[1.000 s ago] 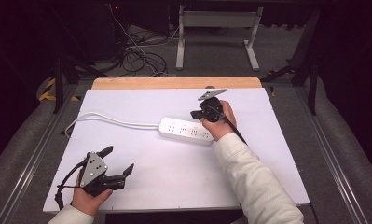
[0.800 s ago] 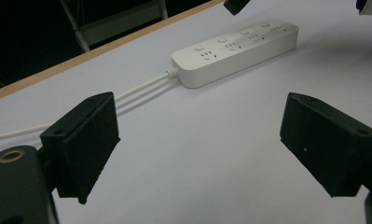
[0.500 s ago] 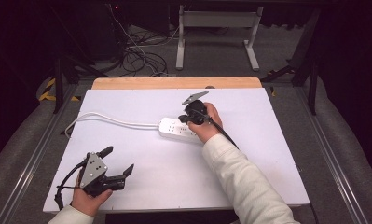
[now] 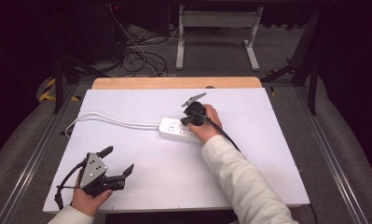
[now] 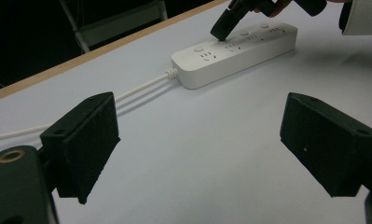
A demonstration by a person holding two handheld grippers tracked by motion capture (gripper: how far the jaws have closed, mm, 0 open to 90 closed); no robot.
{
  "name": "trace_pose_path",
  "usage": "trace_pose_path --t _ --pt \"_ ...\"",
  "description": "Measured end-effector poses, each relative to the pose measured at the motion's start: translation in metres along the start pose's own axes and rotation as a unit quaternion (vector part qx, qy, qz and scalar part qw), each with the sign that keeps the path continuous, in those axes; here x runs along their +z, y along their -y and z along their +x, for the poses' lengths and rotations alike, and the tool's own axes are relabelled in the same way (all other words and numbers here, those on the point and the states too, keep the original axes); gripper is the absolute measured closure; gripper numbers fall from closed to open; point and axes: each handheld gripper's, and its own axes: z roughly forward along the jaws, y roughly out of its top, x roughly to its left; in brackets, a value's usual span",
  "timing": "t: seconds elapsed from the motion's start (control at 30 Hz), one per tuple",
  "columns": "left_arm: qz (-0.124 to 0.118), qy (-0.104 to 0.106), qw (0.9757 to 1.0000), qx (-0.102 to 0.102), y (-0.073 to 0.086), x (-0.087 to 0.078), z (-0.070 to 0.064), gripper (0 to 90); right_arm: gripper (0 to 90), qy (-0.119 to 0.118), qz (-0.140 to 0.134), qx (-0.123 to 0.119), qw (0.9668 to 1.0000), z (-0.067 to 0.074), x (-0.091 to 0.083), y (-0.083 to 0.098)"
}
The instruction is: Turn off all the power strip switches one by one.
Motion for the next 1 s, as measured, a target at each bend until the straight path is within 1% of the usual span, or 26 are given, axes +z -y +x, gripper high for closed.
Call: trace_pose_path --t 0.07,0.3,0.37,0.57,0.7,0.8,0.83,1.0 --pt "0.0 0.002 1.0 -0.005 0.0003 0.0003 -0.0007 12.1 90.0 -0.001 0.0 0.0 1.0 -0.0001 0.0001 0.0001" --pt "0.0 -0.001 1.0 0.0 0.0 -0.0003 0.0 12.1 90.0 0.003 0.003 0.0 1.0 -0.0002 0.002 0.0014" --pt "0.0 0.001 1.0 -0.004 0.0001 -0.0002 -0.0007 12.1 90.0 0.004 0.003 0.0 1.0 -0.0004 0.002 0.0015" --pt "0.0 0.0 1.0 -0.004 0.0001 -0.0003 -0.0008 12.1 90.0 0.007 0.003 -0.007 0.9999 0.0008 0.002 0.0017" --pt "0.0 0.0 1.0 -0.003 -0.0001 -0.0005 -0.001 12.1 90.0 0.011 0.005 -0.006 0.9999 0.0018 0.0017 0.0016" --pt "0.0 0.001 1.0 -0.003 -0.0001 -0.0007 -0.0012 12.1 90.0 0.011 0.007 -0.009 0.9999 0.0019 0.0015 0.0013" --pt "0.0 -0.001 1.0 0.0 -0.0003 -0.0009 -0.0007 12.1 90.0 0.007 0.008 -0.006 0.9999 0.0013 0.0013 0.0017" --pt "0.0 -0.001 1.0 0.001 -0.0005 -0.0012 -0.0008 12.1 90.0 0.011 0.007 -0.007 0.9999 0.0025 0.0015 0.0016"
